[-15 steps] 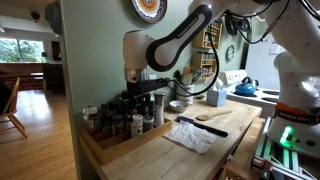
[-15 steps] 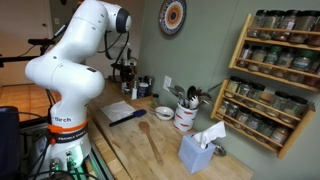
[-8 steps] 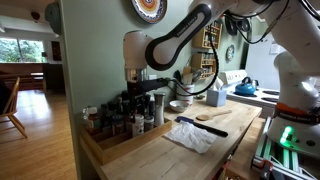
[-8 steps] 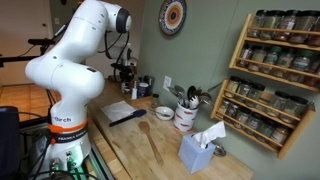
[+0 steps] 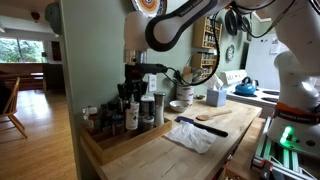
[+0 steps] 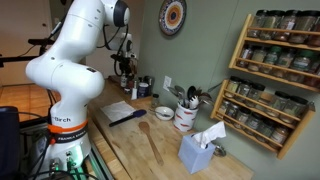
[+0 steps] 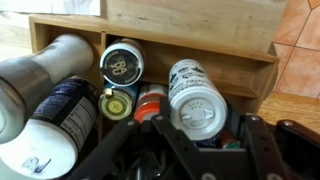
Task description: Take the white bottle off of the wooden tray
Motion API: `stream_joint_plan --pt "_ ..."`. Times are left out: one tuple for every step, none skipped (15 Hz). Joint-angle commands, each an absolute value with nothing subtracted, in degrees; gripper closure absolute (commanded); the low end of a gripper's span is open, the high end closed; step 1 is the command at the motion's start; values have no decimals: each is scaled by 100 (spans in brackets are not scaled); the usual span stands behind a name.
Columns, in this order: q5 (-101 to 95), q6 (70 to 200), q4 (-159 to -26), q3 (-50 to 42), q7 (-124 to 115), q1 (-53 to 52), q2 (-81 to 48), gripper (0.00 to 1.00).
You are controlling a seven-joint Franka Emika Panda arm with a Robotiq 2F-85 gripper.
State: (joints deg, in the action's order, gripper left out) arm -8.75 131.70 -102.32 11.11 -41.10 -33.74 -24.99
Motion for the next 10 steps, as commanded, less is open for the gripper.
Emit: stream_joint_plan --pt "-564 12615 -10529 1293 -3882 -3181 -1646 70" --pt "-525 12347 -10574 1333 -3829 -3132 -1422 70" --pt "-489 12080 -10593 1374 -3771 -3077 -1237 70" --pt "-502 11795 -10638 1401 -3748 -3028 -1032 70" --pt "-464 11510 -10711 1457 -3637 -2956 -821 70" --pt "-488 11267 -10770 1491 -3602 -2891 -644 70" --pt "-411 11067 -10875 1545 -3506 -2799 -452 70" --pt "-345 10933 -11012 1591 -3399 -2718 -257 70" --pt "-284 10866 -11181 1610 -3337 -2635 -37 70" --pt "-244 10837 -11352 1618 -3312 -2547 172 70"
